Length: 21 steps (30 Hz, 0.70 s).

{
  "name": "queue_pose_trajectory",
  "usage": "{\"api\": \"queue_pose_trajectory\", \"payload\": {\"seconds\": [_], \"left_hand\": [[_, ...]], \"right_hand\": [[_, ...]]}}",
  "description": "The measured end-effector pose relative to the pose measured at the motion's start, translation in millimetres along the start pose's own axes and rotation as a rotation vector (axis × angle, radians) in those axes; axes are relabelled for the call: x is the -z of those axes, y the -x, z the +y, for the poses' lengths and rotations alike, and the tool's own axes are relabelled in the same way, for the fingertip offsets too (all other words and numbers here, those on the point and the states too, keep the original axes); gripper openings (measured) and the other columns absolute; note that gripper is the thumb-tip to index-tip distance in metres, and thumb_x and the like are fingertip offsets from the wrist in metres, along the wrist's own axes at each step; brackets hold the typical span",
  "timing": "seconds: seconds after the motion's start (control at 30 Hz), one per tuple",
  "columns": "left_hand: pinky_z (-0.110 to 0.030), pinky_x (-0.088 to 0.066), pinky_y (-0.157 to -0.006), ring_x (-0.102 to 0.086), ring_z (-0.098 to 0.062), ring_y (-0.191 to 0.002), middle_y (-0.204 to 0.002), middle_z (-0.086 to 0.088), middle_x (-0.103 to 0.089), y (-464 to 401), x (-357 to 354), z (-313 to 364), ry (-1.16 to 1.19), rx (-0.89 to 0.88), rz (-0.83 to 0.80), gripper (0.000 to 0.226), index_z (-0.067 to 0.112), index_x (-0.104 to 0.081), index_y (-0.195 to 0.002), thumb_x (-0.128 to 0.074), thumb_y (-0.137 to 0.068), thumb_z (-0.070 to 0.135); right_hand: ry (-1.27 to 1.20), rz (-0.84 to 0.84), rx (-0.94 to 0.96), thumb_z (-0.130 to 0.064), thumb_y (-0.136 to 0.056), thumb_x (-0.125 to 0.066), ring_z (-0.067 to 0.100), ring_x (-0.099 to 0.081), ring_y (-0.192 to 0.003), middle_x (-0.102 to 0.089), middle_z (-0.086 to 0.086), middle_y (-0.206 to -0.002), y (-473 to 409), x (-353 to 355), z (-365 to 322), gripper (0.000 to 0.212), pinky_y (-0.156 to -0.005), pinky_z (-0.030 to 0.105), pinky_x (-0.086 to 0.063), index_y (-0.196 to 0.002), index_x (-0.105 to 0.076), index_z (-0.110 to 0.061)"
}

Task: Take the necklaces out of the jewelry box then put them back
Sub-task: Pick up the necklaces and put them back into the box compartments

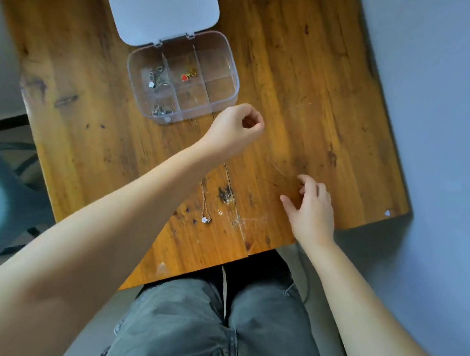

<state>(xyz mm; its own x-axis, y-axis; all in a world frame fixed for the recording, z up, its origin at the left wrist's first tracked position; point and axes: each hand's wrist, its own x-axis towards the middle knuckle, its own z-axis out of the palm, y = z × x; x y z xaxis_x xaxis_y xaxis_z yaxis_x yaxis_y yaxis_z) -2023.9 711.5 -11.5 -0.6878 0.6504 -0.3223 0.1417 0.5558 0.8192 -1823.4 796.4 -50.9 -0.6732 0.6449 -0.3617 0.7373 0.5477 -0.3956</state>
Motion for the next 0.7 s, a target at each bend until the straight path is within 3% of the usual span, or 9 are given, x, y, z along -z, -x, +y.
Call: {"api": "queue_pose_trajectory", "payload": {"seconds": [0.07,0.13,0.2,0.27,0.33,0.4,0.53,0.63,0.7], "left_hand": [[-0.012,-0.041,-0.053,-0.05,-0.003,-0.057,-0.064,0.013,-0.055,9,19,10,0.166,0.033,-0.055,0.013,0.019,-0.06,-0.075,-0.055,-0.086,0.015],[-0.018,-0.044,-0.058,-0.051,-0.006,-0.059,-0.063,0.012,-0.057,17,37,20,0.257,0.007,-0.147,0.013,0.02,-0.061,-0.074,-0.056,-0.086,0.015],[-0.016,-0.045,-0.059,-0.052,-0.004,-0.058,-0.063,0.013,-0.057,21,52,27,0.285,-0.037,-0.18,0.013,0.019,-0.062,-0.075,-0.057,-0.085,0.013],[-0.015,-0.045,-0.059,-0.052,-0.005,-0.058,-0.063,0.01,-0.056,21,66,27,0.353,-0.057,-0.123,0.014,0.016,-0.062,-0.076,-0.056,-0.086,0.01],[-0.017,-0.045,-0.058,-0.051,-0.008,-0.057,-0.063,0.004,-0.055,16,83,19,0.463,-0.016,0.007,0.012,0.012,-0.061,-0.078,-0.055,-0.087,0.007],[-0.018,-0.046,-0.057,-0.052,-0.006,-0.058,-0.062,0.008,-0.057,9,103,4,0.48,0.048,0.202,0.012,0.015,-0.062,-0.077,-0.056,-0.086,0.011],[-0.02,-0.046,-0.056,-0.052,-0.005,-0.056,-0.063,0.007,-0.056,-4,135,-30,0.46,0.124,0.507,0.015,0.022,-0.06,-0.07,-0.057,-0.082,0.015],[-0.019,-0.045,-0.055,-0.052,-0.005,-0.057,-0.065,0.005,-0.056,-5,140,-46,0.394,0.138,0.54,0.012,0.021,-0.06,-0.072,-0.056,-0.081,0.014],[-0.015,-0.046,-0.058,-0.053,-0.001,-0.061,-0.068,0.008,-0.058,-4,133,-50,0.292,0.126,0.502,0.011,0.022,-0.061,-0.074,-0.057,-0.082,0.015]], "right_hand": [[0.013,-0.001,0.032,-0.039,-0.086,-0.063,0.028,-0.048,-0.112,-0.047,0.012,-0.125,-7,3,-16,0.062,-0.092,0.039,-0.043,-0.138,-0.037,-0.017],[-0.125,-0.075,0.121,-0.04,-0.085,-0.063,0.023,-0.037,-0.123,-0.037,0.008,-0.136,-18,9,-42,0.065,-0.098,0.035,-0.036,-0.14,-0.032,-0.025],[-0.339,-0.191,0.253,-0.032,-0.085,-0.066,0.011,-0.036,-0.125,-0.038,0.001,-0.138,-33,14,-71,0.045,-0.098,0.018,-0.03,-0.126,-0.049,-0.026],[-0.53,-0.311,0.275,-0.022,-0.087,-0.065,0.0,-0.05,-0.109,-0.057,-0.004,-0.122,-44,21,-101,0.013,-0.089,0.004,-0.031,-0.099,-0.063,-0.019],[-0.708,-0.375,0.242,-0.013,-0.09,-0.06,0.007,-0.062,-0.088,-0.07,0.003,-0.095,-54,27,-120,0.004,-0.082,0.009,-0.043,-0.088,-0.063,-0.012],[-0.776,-0.342,0.244,-0.008,-0.092,-0.056,0.009,-0.065,-0.077,-0.068,-0.001,-0.08,-62,35,-131,0.012,-0.078,0.016,-0.05,-0.086,-0.061,-0.017],[-0.887,-0.216,0.144,-0.012,-0.093,-0.054,0.007,-0.066,-0.078,-0.067,-0.008,-0.079,-78,47,-143,0.011,-0.077,0.019,-0.054,-0.096,-0.062,-0.019],[-1.0,-0.172,0.033,-0.011,-0.093,-0.055,0.01,-0.067,-0.081,-0.067,-0.006,-0.083,-88,46,-159,0.011,-0.083,0.028,-0.057,-0.098,-0.064,-0.016],[-0.965,-0.184,0.03,-0.01,-0.095,-0.052,0.011,-0.068,-0.087,-0.067,-0.003,-0.09,-94,41,-176,0.015,-0.085,0.028,-0.056,-0.104,-0.063,-0.013]]}}
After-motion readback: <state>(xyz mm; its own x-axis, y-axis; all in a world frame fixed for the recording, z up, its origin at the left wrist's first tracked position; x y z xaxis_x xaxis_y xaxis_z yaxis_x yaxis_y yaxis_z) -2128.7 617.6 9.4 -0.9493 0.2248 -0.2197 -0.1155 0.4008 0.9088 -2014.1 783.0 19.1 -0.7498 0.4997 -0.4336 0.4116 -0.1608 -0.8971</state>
